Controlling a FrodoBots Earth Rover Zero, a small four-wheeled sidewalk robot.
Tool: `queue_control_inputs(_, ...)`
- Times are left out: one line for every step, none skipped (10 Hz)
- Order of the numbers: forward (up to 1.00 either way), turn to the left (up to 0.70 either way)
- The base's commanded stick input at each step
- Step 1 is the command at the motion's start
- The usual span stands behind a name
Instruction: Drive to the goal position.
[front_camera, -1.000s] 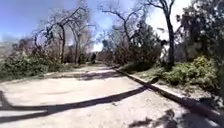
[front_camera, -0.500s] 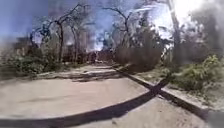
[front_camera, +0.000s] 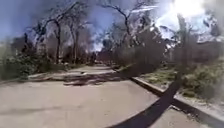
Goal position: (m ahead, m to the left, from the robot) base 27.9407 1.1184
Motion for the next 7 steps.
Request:
queue_control_inputs(1.0,0.0)
queue_control_inputs(1.0,0.0)
queue_control_inputs(1.0,0.0)
queue_control_inputs(1.0,0.0)
queue_control_inputs(1.0,0.0)
queue_control_inputs(1.0,0.0)
queue_control_inputs(1.0,0.0)
